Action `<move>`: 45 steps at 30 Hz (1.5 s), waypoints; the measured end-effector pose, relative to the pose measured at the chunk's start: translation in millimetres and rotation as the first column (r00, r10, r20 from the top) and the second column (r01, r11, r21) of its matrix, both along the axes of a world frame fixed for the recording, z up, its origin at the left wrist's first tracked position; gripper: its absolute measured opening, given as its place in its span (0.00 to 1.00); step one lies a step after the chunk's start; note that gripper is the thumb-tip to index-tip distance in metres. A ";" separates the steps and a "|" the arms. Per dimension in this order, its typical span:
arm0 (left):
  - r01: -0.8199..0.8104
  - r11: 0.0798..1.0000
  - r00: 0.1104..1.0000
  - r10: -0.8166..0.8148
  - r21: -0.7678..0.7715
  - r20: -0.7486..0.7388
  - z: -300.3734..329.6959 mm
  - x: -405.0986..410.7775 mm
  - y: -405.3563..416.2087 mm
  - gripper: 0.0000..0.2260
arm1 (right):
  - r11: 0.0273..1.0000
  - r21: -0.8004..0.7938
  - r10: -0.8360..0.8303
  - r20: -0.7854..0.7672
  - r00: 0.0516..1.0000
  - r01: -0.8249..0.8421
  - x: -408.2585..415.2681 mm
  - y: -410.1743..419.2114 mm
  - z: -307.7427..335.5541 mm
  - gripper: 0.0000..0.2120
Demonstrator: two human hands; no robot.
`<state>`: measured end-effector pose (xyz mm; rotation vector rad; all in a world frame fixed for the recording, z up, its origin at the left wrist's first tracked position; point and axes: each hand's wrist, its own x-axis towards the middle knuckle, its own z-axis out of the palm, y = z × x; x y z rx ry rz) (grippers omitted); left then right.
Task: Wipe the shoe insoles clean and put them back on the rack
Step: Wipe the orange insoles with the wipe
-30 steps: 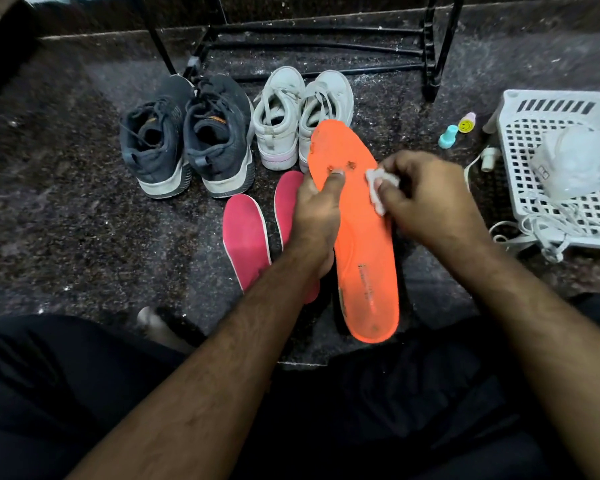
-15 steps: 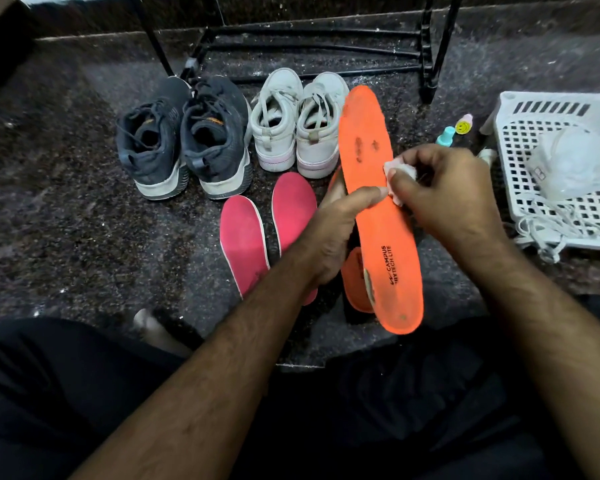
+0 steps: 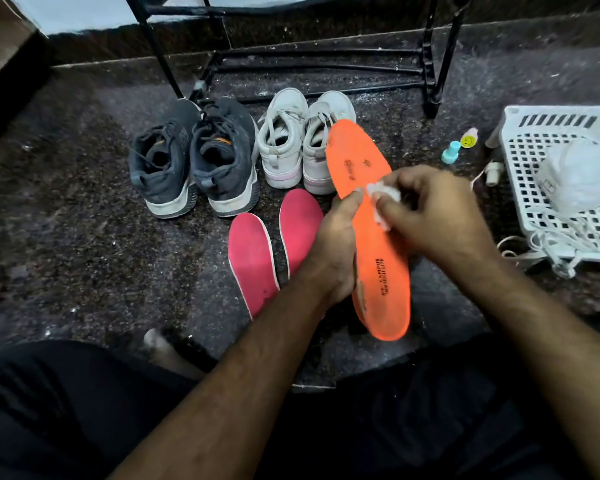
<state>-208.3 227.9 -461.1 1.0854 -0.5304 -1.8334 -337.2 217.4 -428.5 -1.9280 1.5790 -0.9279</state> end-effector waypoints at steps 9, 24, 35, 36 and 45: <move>0.013 0.999 1.000 -0.012 -0.033 0.024 -1.4 -3.3 2.2 0.17 | 0.992 -0.004 -0.123 -0.009 0.992 0.123 -17.7 -7.6 -0.6 0.06; 0.012 1.000 0.996 -0.014 -0.024 -0.085 1.6 -0.7 2.9 0.21 | 0.998 -0.044 -0.042 0.004 0.999 0.042 1.4 -1.6 -0.3 0.09; 0.005 0.999 0.972 -0.012 -0.034 -0.234 7.0 -2.7 4.3 0.15 | 0.997 -0.037 -0.071 0.046 0.996 0.073 -5.3 -5.9 -4.1 0.09; -0.002 1.000 0.969 -0.001 -0.011 -0.248 7.6 -1.2 2.9 0.15 | 0.999 -0.042 -0.024 0.037 0.999 0.026 -0.4 -1.4 -3.5 0.08; -0.033 0.999 0.997 0.031 -0.042 -0.064 10.7 9.6 -1.5 0.29 | 0.999 -0.047 -0.016 0.005 1.000 0.016 -2.2 4.3 -7.1 0.06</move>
